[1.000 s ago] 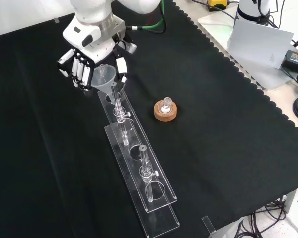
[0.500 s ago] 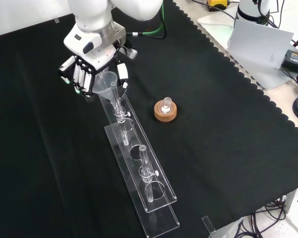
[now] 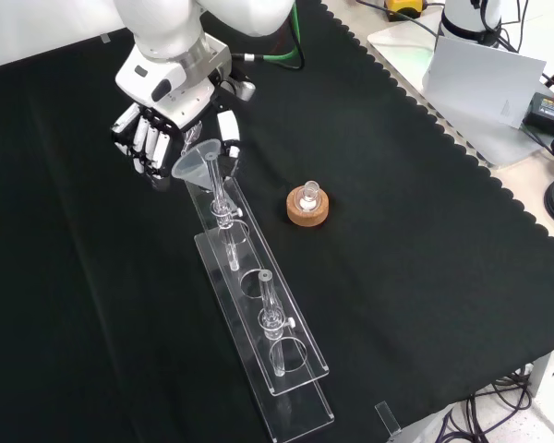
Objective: Put the funnel back on the funnel stand.
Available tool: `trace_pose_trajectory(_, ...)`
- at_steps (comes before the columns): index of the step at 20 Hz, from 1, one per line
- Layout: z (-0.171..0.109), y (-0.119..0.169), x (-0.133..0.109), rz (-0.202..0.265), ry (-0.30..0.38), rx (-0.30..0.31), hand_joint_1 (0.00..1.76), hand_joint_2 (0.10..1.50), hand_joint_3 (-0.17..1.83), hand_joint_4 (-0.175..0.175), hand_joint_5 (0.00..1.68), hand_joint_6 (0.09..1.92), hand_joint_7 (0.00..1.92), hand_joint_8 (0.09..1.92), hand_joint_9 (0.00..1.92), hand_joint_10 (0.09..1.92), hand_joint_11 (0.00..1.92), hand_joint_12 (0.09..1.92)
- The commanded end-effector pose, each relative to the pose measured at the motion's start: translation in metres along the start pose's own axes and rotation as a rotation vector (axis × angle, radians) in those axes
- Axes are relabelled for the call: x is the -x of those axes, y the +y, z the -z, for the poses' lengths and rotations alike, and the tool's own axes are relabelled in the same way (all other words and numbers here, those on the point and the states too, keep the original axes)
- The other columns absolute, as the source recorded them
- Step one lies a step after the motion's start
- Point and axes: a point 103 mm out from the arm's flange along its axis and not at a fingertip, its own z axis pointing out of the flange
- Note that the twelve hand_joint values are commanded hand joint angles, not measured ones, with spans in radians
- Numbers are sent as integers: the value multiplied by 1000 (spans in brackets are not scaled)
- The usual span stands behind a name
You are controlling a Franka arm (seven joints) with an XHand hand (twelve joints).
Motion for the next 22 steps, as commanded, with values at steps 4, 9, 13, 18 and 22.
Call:
trace_pose_trajectory(4,12,-14,-1,-8,-13,7,420,631,290,29,585,255,794,296,550,517,0,1436)
trace_pose_trajectory(9,31,-27,1,-21,-22,32,398,644,243,18,528,146,746,310,503,552,0,1432)
trace_pose_trajectory(13,50,-40,2,-36,0,74,392,652,222,16,511,97,722,321,478,573,0,1429)
trace_pose_trajectory(18,68,-58,8,-58,6,103,390,656,212,16,509,87,712,328,468,583,0,1429)
trace_pose_trajectory(22,80,-75,16,-80,-1,125,390,656,210,14,506,87,708,329,465,584,0,1429)
